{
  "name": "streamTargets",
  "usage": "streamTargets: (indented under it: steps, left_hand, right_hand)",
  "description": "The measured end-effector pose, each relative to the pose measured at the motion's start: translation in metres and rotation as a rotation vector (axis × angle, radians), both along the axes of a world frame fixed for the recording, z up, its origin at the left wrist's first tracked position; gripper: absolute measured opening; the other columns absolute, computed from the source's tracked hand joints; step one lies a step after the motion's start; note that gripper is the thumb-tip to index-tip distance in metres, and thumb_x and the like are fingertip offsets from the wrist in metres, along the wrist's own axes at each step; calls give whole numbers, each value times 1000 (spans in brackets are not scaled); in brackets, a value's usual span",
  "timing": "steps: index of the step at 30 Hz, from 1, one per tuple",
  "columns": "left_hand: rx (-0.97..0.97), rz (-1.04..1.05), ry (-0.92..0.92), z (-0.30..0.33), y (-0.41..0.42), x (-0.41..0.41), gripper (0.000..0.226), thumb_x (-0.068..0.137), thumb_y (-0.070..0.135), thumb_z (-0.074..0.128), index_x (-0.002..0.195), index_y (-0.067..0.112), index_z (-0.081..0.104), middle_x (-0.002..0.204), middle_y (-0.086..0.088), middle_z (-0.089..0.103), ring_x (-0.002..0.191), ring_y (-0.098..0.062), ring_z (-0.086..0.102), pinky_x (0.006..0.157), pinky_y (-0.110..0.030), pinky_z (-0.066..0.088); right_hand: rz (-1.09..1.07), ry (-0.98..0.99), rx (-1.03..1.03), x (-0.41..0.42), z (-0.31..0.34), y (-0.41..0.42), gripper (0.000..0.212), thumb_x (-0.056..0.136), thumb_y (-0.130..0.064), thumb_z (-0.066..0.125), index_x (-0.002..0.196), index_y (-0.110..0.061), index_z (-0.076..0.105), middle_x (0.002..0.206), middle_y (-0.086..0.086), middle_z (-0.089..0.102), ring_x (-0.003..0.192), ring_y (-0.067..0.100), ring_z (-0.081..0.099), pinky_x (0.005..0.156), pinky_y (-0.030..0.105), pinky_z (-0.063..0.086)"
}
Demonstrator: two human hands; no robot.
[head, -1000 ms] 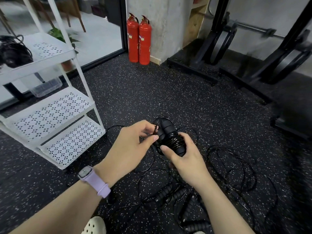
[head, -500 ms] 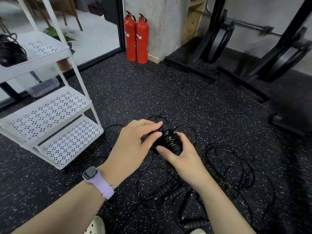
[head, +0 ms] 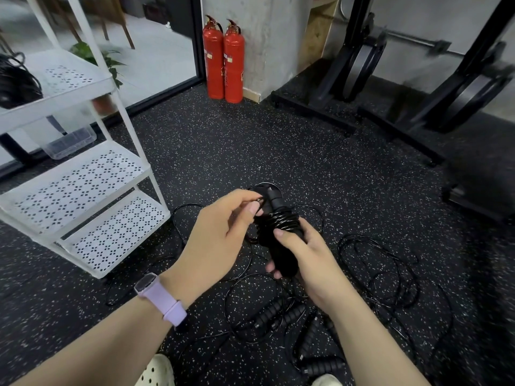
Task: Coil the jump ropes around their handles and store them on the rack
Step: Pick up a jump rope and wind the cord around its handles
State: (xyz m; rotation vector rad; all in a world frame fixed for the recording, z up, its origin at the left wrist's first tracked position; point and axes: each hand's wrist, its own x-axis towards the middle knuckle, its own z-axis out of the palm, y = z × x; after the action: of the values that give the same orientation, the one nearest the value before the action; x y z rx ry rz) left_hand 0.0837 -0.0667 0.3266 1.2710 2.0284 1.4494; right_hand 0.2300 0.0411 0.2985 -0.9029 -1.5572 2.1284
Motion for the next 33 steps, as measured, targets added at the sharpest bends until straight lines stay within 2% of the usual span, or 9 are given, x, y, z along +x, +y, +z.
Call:
streamTargets:
  steps: [2, 5, 10, 15, 18, 22, 26, 30, 33]
  left_hand:
    - [12, 53, -85, 0, 1, -2, 18, 105, 33, 48, 114, 39, 63, 100, 23, 70, 93, -1, 69, 86, -19, 52]
    - [47, 121, -253, 0, 3, -4, 14, 105, 36, 48, 114, 41, 57, 101, 19, 68, 87, -6, 74, 85, -42, 60]
    - [88, 152, -406, 0, 4, -7, 12, 106, 30, 50, 114, 36, 56, 111, -1, 65, 84, -13, 75, 68, -27, 63]
    - [164, 164, -484, 2, 7, -3, 15, 106, 21, 51, 118, 28, 56, 112, -6, 62, 87, -18, 74, 74, -38, 64]
    - [166, 137, -422, 6, 7, -2, 16, 106, 21, 52, 120, 28, 57, 109, -3, 63, 81, -17, 72, 72, -36, 64]
    - [59, 50, -220, 7, 2, 2, 20, 103, 20, 58, 120, 30, 61, 99, 6, 69, 77, -9, 69, 70, -15, 55]
    - [26, 52, -229, 9, -1, 2, 20, 97, 23, 68, 115, 33, 67, 87, 4, 73, 78, -6, 71, 70, -9, 50]
    - [17, 48, -46, 8, -1, 4, 24, 90, 25, 76, 108, 38, 70, 104, 16, 65, 88, -7, 67, 78, -16, 53]
    - [12, 52, 59, 5, 0, 5, 24, 88, 29, 77, 110, 37, 71, 109, 22, 60, 88, -7, 65, 77, -19, 53]
  right_hand:
    - [-25, 35, -46, -2, 1, -1, 53, 82, -40, 76, 127, -18, 59, 107, 13, 76, 61, 27, 65, 50, 31, 51]
    - [-72, 125, -193, -3, 4, -1, 64, 81, -44, 81, 132, -12, 58, 103, 14, 75, 62, 27, 64, 49, 32, 51]
    - [-118, 260, -413, -1, 4, 3, 66, 87, -44, 75, 137, -4, 59, 120, 26, 66, 65, 23, 62, 50, 29, 53]
    - [-133, 264, -422, -1, 3, 5, 70, 87, -39, 77, 140, -1, 53, 117, 23, 68, 65, 23, 62, 51, 29, 53]
    - [-83, 194, -254, -4, 2, 0, 68, 84, -41, 80, 137, -10, 53, 105, 16, 74, 65, 28, 64, 53, 32, 54]
    - [7, 106, -37, -5, -1, -7, 64, 88, -43, 76, 141, -24, 46, 114, 14, 74, 68, 30, 68, 58, 34, 55]
    - [23, 27, 109, -3, -2, -6, 70, 81, -52, 76, 140, -35, 44, 114, 6, 74, 70, 31, 73, 60, 33, 57]
    - [16, 60, 88, -1, -4, -4, 56, 83, -44, 70, 135, -40, 48, 109, 4, 75, 66, 30, 70, 55, 33, 54]
    - [5, 40, 95, -1, -3, -4, 57, 81, -44, 66, 136, -38, 48, 106, 5, 75, 63, 31, 69, 53, 34, 53]
